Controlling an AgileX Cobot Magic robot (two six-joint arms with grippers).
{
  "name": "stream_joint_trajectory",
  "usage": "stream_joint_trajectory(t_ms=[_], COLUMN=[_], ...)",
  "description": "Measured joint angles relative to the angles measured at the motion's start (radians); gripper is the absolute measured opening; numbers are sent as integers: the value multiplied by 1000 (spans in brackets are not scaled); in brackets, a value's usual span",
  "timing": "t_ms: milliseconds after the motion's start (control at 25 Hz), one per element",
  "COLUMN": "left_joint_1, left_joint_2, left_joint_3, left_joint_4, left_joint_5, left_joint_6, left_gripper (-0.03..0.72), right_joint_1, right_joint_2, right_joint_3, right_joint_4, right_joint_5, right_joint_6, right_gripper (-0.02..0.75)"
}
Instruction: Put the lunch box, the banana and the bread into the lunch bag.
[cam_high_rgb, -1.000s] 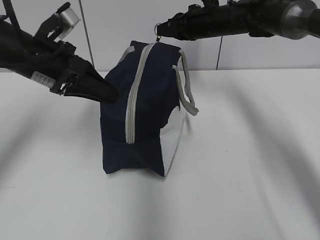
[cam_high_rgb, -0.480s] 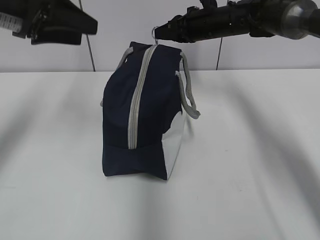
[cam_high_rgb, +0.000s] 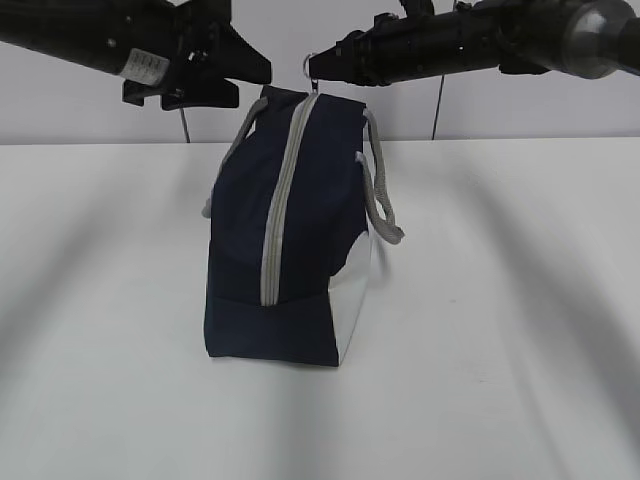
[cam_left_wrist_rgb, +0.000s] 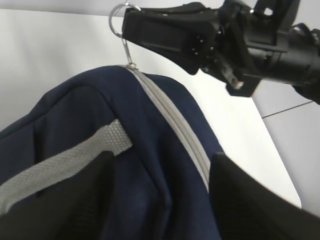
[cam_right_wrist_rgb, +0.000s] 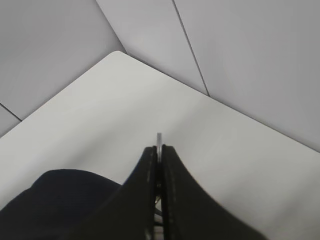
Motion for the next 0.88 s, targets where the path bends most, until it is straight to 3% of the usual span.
stream_joint_trajectory(t_ms=[680,880], left_joint_1=[-58,-69], left_joint_2=[170,182], left_joint_3=[-98,-98], left_joint_4=[-53,-56], left_joint_5=[-101,-139], left_joint_6=[-4,-4], left_gripper=[416,363], right_joint_1=[0,0], right_joint_2=[0,0], right_joint_3=[0,0], right_joint_4=[-37,-43], right_joint_5=[-2,-2], right_joint_6=[17,21], right_gripper=[-16,-16])
